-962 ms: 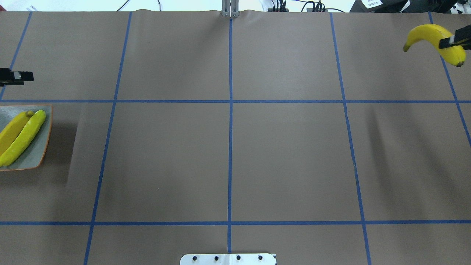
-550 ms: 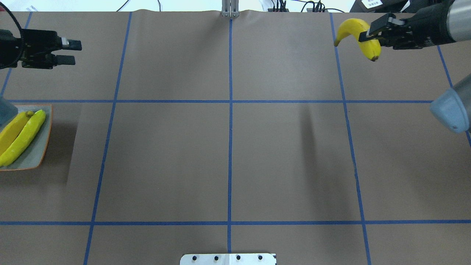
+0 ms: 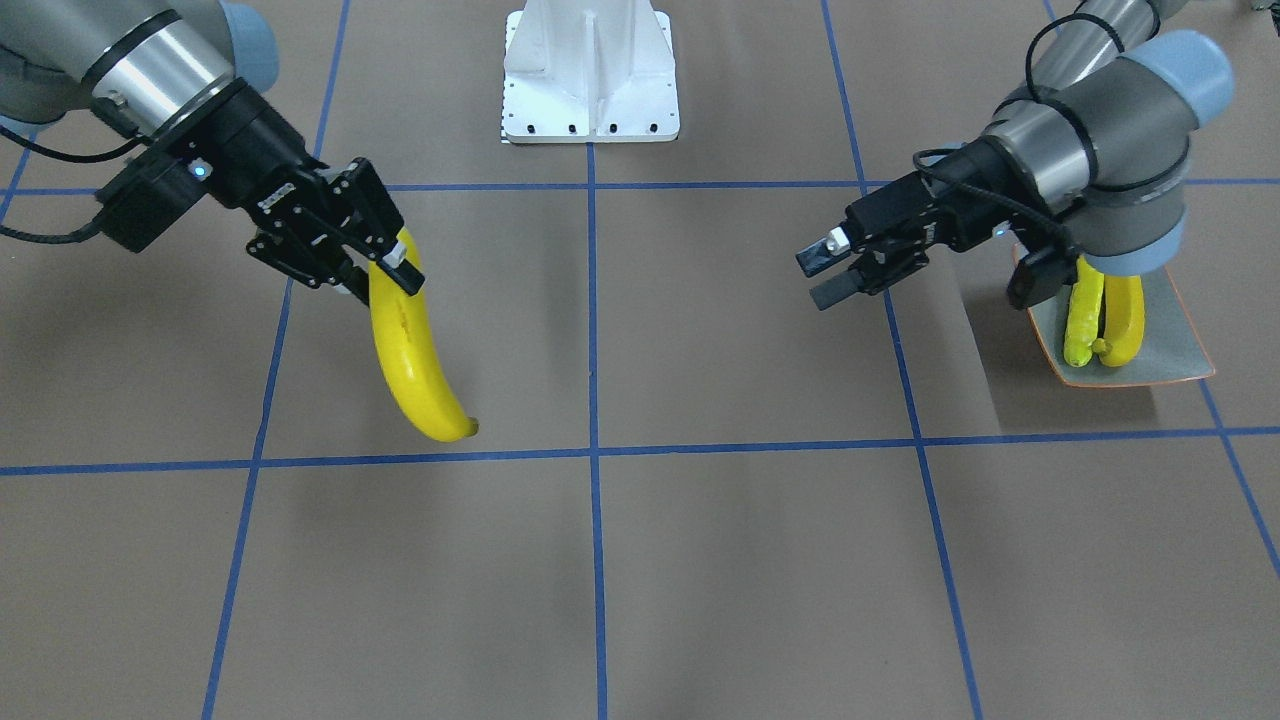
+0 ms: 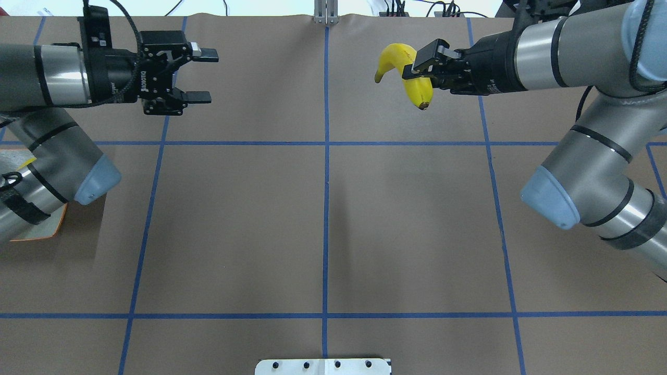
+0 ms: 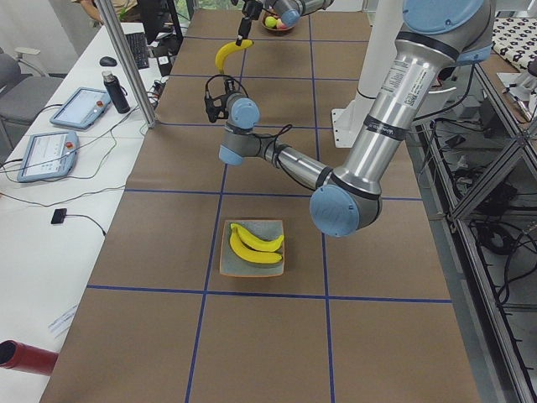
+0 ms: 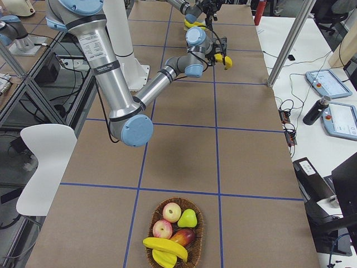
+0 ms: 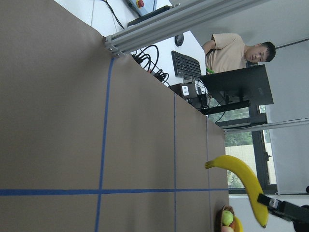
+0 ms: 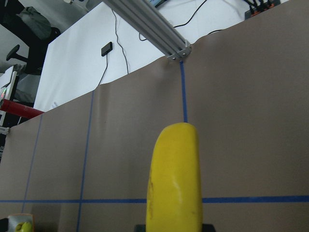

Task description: Transfer all bananas from basket to plate

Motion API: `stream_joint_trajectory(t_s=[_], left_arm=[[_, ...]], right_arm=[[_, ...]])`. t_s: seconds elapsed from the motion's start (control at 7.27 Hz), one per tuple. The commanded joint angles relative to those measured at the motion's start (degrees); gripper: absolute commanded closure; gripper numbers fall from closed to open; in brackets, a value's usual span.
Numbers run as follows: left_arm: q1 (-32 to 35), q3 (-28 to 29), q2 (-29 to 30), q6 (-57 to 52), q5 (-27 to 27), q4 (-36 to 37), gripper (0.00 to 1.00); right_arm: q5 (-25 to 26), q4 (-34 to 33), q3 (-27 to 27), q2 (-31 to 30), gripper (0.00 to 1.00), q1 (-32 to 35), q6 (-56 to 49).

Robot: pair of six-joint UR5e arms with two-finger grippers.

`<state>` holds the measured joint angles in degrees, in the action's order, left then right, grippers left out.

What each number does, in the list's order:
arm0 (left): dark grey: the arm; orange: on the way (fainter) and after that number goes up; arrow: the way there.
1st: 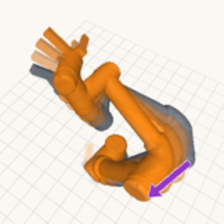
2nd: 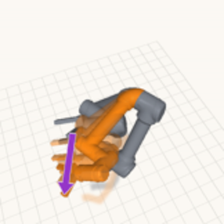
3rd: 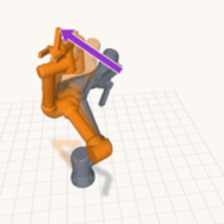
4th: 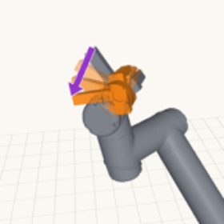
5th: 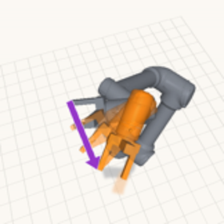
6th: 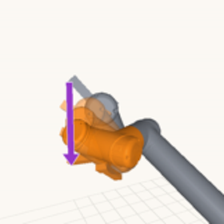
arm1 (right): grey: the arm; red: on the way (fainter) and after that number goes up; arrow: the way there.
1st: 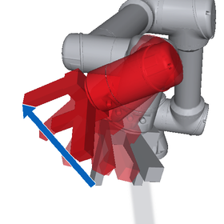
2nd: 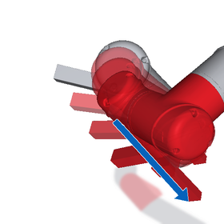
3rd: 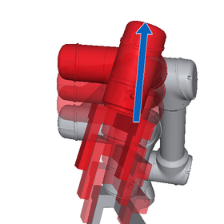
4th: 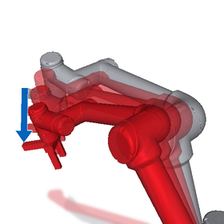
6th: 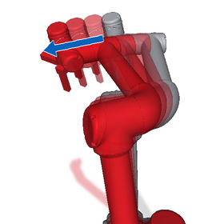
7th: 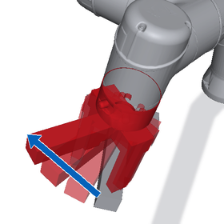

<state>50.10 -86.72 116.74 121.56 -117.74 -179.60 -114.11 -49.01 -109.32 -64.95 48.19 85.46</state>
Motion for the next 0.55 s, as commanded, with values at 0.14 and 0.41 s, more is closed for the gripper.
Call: stream_joint_trajectory(t_s=[0.14, 0.41], left_arm=[[-6.1, 0.7, 4.2, 9.5, 8.6, 2.0, 0.00], [-7.5, 0.6, 6.2, 16.8, 10.3, 2.1, 0.00]], right_arm=[[8.8, 0.3, -1.9, 4.1, 1.00, -7.3, 4.7], [14.6, 1.4, -2.4, 5.8, 1.00, -11.6, 6.5]])
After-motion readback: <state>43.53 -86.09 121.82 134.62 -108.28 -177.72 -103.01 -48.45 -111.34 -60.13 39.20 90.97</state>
